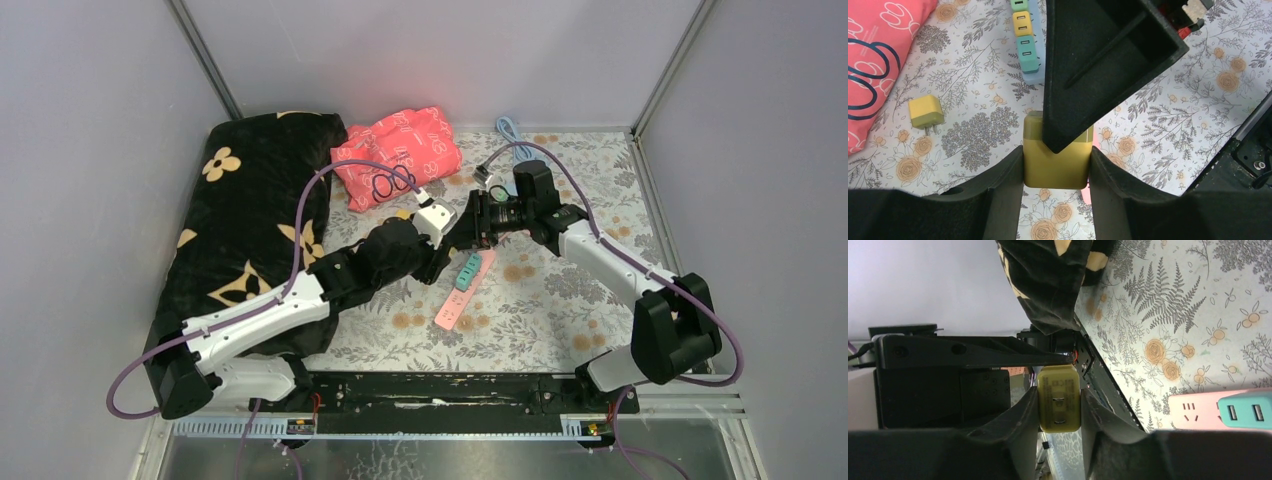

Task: Insert the plug
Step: Adjust the plug.

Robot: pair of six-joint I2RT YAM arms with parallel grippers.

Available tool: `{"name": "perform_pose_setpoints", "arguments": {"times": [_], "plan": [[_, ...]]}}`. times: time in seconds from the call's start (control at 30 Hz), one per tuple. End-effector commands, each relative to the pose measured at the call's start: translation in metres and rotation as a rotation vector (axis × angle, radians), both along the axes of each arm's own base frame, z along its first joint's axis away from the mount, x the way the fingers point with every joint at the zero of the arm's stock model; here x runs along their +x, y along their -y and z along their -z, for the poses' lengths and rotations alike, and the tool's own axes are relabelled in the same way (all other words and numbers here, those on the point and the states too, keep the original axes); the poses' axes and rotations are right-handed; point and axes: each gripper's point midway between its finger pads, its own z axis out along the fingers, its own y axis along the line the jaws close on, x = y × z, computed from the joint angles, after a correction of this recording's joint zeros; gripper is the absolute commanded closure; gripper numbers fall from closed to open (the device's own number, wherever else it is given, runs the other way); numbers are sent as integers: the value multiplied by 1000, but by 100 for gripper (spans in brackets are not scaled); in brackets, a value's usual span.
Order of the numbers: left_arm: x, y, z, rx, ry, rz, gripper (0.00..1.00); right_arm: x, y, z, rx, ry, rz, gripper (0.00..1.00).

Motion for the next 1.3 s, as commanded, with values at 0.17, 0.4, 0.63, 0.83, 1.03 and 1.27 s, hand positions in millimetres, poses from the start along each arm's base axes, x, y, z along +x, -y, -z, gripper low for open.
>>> {"name": "perform_pose_setpoints", "arguments": {"times": [0.17, 0.4, 0.63, 0.83, 1.03, 1.27], "plan": [[10, 6, -20, -61, 79, -12, 75, -4, -4, -9, 81, 51, -78, 89], [10, 5, -26, -83, 90, -21, 47, 11, -5, -17, 124, 65, -2, 100], [10, 0, -25, -142, 103, -52, 18, 26, 5, -22, 127, 112, 95, 100], [13, 4, -32, -226, 76, -53, 6, 37, 20, -21, 175, 124, 177, 100], [23, -2, -52, -406, 9, -45, 1, 44, 27, -22, 220, 143, 251, 100], [27, -10, -67, -586, -50, -43, 0, 47, 31, -28, 267, 171, 300, 100]]}}
